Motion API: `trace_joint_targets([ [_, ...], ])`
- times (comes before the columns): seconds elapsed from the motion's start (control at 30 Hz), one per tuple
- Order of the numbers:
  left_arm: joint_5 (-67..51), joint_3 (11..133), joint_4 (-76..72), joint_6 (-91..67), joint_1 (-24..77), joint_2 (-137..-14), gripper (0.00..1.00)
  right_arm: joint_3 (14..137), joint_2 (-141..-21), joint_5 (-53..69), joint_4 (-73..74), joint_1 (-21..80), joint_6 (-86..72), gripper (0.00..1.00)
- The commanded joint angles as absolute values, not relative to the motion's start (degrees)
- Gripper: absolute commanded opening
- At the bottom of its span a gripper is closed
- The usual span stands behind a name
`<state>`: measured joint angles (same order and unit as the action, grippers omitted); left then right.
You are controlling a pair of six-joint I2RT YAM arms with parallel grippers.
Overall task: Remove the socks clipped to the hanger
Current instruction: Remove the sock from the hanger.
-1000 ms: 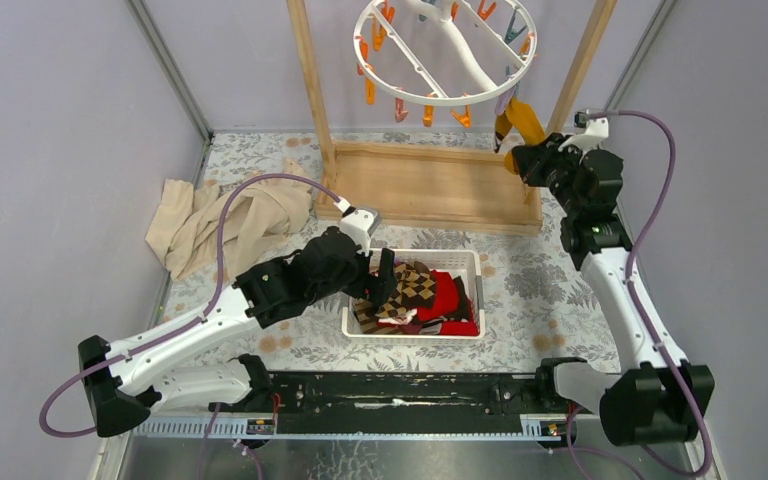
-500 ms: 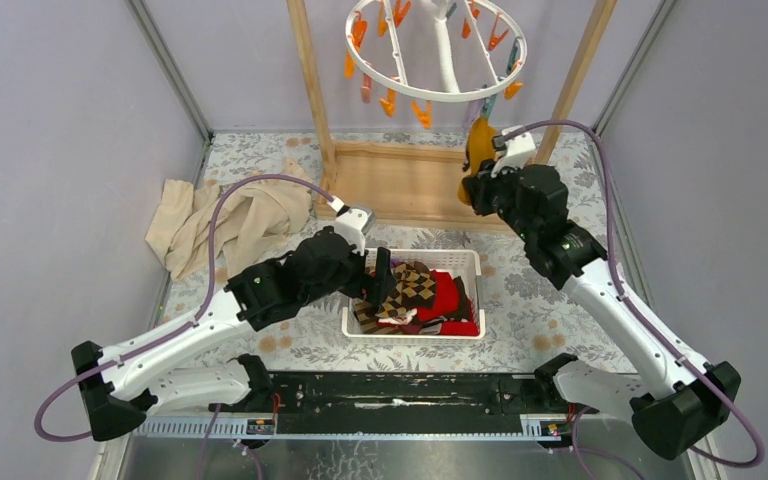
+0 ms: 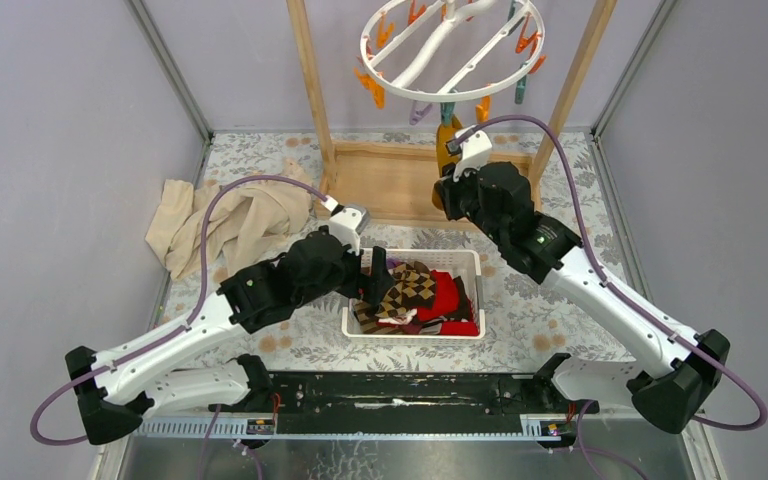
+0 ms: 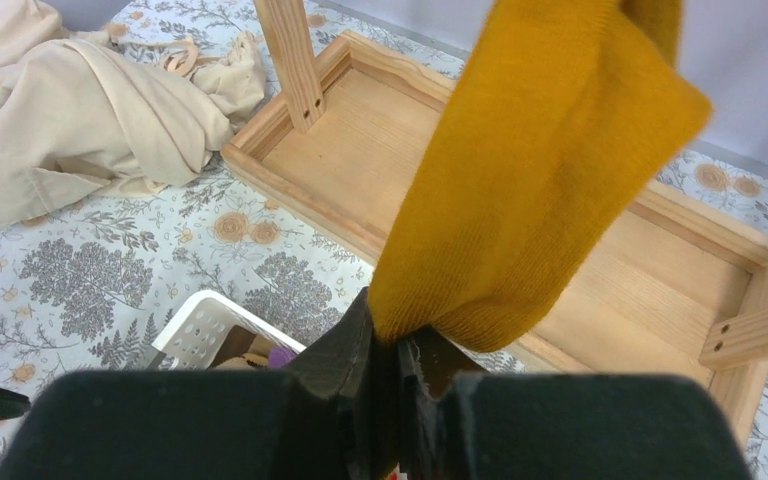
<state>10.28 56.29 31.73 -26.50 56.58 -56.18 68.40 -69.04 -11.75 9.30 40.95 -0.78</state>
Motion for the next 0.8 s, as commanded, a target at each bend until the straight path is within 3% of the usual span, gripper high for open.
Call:
trace_joint_targets([
  [0.0, 10.82, 58.32, 30.32, -26.98, 56.78, -56.78, 0.99, 70.2, -64.88, -13.72, 9.67, 41.41, -1.56, 0.04],
  [0.3, 10.89, 70.67, 23.47, -25.34, 55.36, -60.24, 0.98, 66.74, -62.49, -11.79, 8.51, 41.32, -3.31, 0.02],
  [0.6, -6.31, 78.68, 17.98, -27.34, 41.77, -66.52, 0.98, 66.88, -64.13, -9.17, 6.49, 41.31, -4.78, 0.01],
  [0.77, -9.46, 81.24, 16.02, -28.89, 38.26, -68.49, 0.98, 66.75, -64.83, -8.38, 5.83, 41.31, -5.22, 0.01],
])
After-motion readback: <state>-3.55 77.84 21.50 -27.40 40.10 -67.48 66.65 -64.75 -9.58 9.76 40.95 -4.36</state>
